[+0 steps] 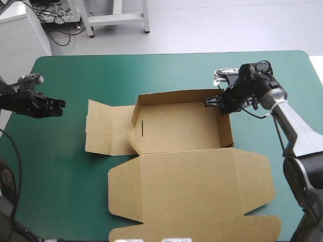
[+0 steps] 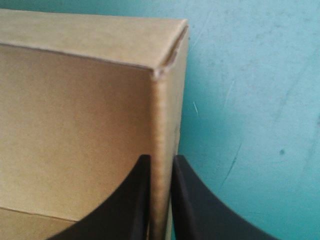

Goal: Fold the box

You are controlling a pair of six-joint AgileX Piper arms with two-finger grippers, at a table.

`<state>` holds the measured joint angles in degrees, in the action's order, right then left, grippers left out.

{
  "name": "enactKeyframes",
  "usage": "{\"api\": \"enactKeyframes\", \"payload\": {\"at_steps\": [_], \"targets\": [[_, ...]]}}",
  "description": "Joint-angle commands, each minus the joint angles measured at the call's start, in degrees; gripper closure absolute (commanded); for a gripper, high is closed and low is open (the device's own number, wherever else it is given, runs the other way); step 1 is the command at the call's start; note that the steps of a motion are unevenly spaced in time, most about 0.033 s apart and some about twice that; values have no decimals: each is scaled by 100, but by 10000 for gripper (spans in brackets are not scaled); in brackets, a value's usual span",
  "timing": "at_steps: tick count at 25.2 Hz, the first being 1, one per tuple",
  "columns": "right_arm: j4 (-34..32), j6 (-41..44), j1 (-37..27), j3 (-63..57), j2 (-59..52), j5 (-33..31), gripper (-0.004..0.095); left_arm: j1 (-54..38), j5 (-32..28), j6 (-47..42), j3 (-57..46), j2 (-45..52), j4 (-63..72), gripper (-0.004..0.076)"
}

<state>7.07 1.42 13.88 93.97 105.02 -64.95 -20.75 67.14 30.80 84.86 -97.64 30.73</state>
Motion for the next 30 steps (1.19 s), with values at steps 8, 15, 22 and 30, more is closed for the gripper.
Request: {"api": "enactKeyframes", "payload": {"at_steps": [8,15,22,30], "targets": [[-240,445,-19,883,-233,-658,-6,-18,-36,-52,129,237,328,756],[40,534,-19,770,-1136,-658,-6,-18,-117,-79,129,237,421,756],[-404,1024,-19,47,-2050,-658,-6,-18,-100,-103,129,237,508,756],[-211,1005,-19,-45,-1608,-649,-2,-18,3,-103,129,237,850,756]]}}
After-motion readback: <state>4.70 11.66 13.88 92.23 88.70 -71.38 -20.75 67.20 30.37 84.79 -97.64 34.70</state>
